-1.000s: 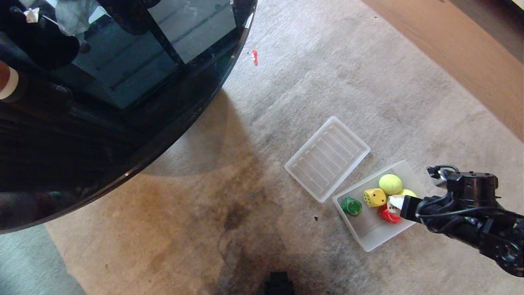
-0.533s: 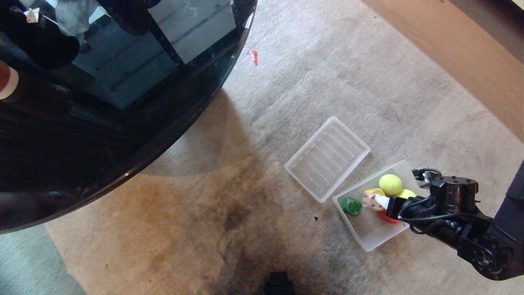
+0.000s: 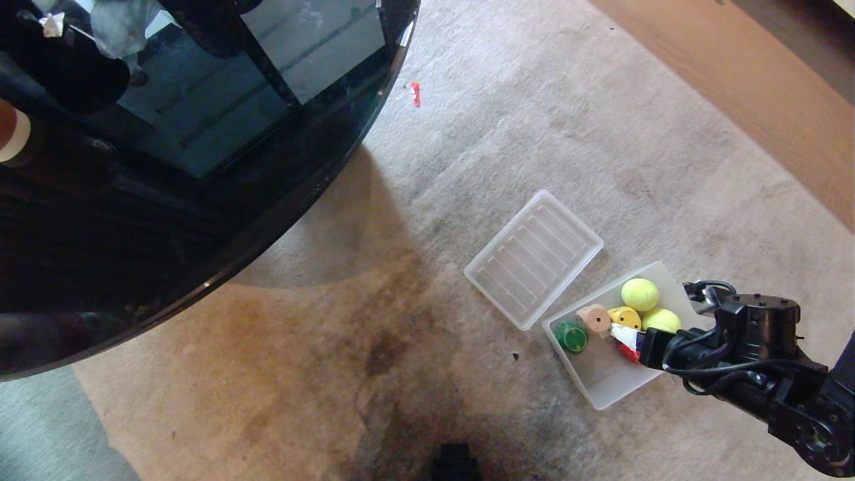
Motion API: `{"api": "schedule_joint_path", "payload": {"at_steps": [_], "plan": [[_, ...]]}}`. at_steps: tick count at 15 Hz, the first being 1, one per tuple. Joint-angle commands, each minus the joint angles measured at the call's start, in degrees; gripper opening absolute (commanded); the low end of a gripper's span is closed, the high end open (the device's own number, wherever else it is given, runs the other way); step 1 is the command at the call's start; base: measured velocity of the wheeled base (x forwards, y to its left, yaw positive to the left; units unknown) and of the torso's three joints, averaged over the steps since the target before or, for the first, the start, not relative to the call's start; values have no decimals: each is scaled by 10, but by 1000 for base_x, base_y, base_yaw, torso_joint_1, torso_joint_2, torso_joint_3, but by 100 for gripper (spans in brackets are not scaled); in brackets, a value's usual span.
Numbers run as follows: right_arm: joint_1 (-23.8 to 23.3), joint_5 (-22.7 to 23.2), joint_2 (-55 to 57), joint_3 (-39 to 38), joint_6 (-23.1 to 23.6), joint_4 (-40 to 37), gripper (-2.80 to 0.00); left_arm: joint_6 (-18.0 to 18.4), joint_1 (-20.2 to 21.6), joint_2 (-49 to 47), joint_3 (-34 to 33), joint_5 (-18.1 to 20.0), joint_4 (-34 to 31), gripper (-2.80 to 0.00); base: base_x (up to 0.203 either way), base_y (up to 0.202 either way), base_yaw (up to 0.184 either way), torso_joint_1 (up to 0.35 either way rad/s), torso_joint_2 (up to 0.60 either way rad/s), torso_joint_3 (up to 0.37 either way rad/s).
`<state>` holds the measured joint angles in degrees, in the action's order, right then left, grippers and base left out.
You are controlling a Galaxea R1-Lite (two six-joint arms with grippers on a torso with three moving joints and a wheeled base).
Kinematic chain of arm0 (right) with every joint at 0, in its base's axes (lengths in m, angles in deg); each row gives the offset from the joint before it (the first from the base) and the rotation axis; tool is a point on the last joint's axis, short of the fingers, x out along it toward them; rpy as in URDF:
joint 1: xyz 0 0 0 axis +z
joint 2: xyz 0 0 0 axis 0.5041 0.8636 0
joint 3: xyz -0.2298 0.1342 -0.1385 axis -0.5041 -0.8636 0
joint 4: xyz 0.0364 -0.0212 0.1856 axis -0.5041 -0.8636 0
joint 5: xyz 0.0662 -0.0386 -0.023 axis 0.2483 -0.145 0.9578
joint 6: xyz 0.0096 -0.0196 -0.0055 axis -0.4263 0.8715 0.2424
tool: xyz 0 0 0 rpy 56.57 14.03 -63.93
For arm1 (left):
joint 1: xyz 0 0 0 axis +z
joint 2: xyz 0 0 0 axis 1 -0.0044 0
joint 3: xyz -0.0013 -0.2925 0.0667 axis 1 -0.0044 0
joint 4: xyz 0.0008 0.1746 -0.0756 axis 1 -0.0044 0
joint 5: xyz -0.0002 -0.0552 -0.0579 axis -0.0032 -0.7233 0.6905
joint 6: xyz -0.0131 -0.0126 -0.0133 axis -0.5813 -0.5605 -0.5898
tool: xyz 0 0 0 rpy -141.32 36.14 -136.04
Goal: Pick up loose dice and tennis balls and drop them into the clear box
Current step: Put the toys in the box, then close the lid
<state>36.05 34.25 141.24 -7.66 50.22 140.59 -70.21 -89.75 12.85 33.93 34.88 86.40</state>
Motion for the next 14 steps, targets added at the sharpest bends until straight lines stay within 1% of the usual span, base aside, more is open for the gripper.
{"api": "schedule_joint_path", "payload": {"at_steps": [1, 2, 4, 6, 8, 10, 11, 13, 14], "plan": [[0, 0, -17, -3, -1, 3, 0, 0, 0, 0, 0, 0, 0, -280, 0, 0, 0, 0, 0, 0], [0, 1, -28, -12, -1, -17, -280, 0, 0, 0, 0, 0, 0, -280, 0, 0, 0, 0, 0, 0], [-1, 2, -104, -31, -1, -64, -280, 0, 0, 0, 0, 0, 0, -280, 0, 0, 0, 0, 0, 0], [-1, 2, -214, -51, 0, -114, -280, 0, 0, 0, 0, 0, 0, -280, 0, 0, 0, 0, 0, 0], [-1, 1, -327, -56, 11, -220, -280, 0, 0, 0, 0, 0, 0, -280, 0, 0, 0, 0, 0, 0], [-2, -1, -489, -60, 25, -342, -280, 0, 0, 0, 0, 0, 0, -280, 0, 0, 0, 0, 0, 0], [-2, -1, -552, -61, 32, -404, -280, 0, 0, 0, 0, 0, 0, -280, 0, 0, 0, 0, 0, 0], [-3, -3, -621, -65, 46, -523, -280, 0, 0, 0, 0, 0, 0, -280, 0, 0, 0, 0, 0, 0], [-3, -3, -628, -66, 51, -540, -280, 0, 0, 0, 0, 0, 0, -280, 0, 0, 0, 0, 0, 0]]}}
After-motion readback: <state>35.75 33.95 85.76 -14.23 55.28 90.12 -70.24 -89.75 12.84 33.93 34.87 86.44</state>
